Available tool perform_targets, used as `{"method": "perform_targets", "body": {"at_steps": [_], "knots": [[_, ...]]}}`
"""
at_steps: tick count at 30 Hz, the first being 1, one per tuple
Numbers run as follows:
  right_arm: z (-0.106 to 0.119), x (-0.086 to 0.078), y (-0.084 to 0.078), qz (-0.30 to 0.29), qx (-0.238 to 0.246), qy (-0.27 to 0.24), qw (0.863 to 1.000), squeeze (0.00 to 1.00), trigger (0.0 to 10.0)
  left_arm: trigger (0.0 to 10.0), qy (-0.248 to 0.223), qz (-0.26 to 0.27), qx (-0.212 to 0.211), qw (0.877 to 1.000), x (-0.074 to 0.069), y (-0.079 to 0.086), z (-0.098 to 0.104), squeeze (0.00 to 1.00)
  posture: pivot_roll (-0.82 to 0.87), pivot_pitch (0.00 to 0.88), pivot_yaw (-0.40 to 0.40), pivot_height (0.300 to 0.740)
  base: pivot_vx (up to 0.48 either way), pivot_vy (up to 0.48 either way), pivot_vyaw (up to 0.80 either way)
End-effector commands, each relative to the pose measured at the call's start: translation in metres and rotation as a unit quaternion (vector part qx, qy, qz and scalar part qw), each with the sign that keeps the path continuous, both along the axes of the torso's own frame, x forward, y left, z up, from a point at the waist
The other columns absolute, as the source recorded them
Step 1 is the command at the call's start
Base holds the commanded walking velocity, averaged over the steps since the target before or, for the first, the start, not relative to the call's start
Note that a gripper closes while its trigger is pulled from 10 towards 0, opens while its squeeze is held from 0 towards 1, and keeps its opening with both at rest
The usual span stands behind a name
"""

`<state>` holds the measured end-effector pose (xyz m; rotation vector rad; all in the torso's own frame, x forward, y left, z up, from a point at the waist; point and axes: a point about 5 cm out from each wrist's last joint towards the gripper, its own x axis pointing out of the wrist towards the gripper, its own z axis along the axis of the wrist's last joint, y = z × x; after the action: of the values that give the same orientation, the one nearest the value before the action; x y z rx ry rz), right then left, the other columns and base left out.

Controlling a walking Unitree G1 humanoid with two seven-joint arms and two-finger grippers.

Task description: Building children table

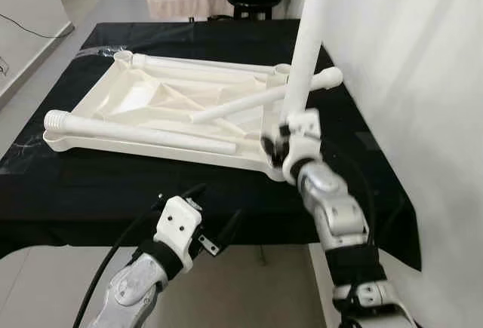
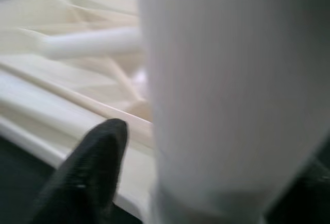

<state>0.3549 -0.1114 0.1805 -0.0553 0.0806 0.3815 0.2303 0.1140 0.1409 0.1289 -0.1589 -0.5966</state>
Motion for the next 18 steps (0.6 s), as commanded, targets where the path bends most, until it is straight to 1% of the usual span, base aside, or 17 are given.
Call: {"method": "perform_targets", "body": {"at_steps": [1,2,3,4,5,6,7,10,13,15,18], "knots": [[0.011,-0.001,0.012,0.054,0.018,-0.022,0.998,1.0,10.0,10.0,0.005,0.001,0.0,1.0,0.0,0.002,-0.003,0.0,0.04,0.126,-0.019,0.74,0.0,0.0,0.0],[0.014,0.002,0.01,0.079,0.012,-0.022,0.997,1.0,10.0,10.0,0.005,0.001,0.0,1.0,0.001,0.002,-0.004,0.0,0.04,0.122,-0.021,0.74,0.0,0.0,0.0],[0.016,0.005,0.004,0.135,-0.019,-0.025,0.99,0.14,10.0,10.0,0.005,0.001,0.0,1.0,0.002,0.002,-0.004,0.0,0.04,0.117,-0.023,0.74,0.0,0.0,0.0],[0.017,0.006,0.002,0.159,-0.033,-0.027,0.986,0.14,10.0,10.0,0.005,0.001,0.0,1.0,0.002,0.002,-0.004,0.0,0.04,0.117,-0.023,0.74,0.0,0.0,0.0],[0.017,0.006,0.002,0.159,-0.033,-0.027,0.986,0.14,10.0,10.0,0.005,0.001,0.0,1.0,0.002,0.002,-0.004,0.0,0.04,0.117,-0.023,0.74,0.0,0.0,0.0],[0.02,0.008,-0.002,0.197,-0.037,-0.025,0.979,0.0,10.0,10.0,0.005,0.001,0.0,1.0,0.003,0.002,-0.005,0.0,0.04,0.115,-0.026,0.74,0.0,0.0,0.0],[0.021,0.009,-0.003,0.203,-0.035,-0.024,0.978,0.0,10.0,10.0,0.005,0.001,0.0,1.0,0.003,0.002,-0.005,0.0,0.04,0.115,-0.026,0.74,0.0,0.0,0.0],[0.027,0.012,-0.006,0.251,-0.048,-0.029,0.966,0.0,10.0,10.0,0.005,0.002,0.001,1.0,0.003,0.003,-0.005,0.0,0.05,0.108,-0.027,0.74,0.0,0.0,0.0],[0.028,0.012,-0.006,0.261,-0.051,-0.032,0.963,0.0,10.0,10.0,0.005,0.002,0.001,1.0,0.003,0.003,-0.005,0.0,0.05,0.108,-0.027,0.74,0.0,0.0,0.0],[0.029,0.017,-0.007,0.277,-0.052,-0.027,0.959,0.0,10.0,10.0,0.005,0.002,0.001,1.0,0.003,0.003,-0.006,0.0,0.06,0.104,-0.028,0.74,0.0,0.0,0.0],[0.029,0.019,-0.008,0.28,-0.051,-0.024,0.958,0.0,10.0,10.0,0.006,0.002,0.002,1.0,0.003,0.003,-0.006,0.0,0.06,0.104,-0.028,0.74,0.0,0.0,0.0]]}}
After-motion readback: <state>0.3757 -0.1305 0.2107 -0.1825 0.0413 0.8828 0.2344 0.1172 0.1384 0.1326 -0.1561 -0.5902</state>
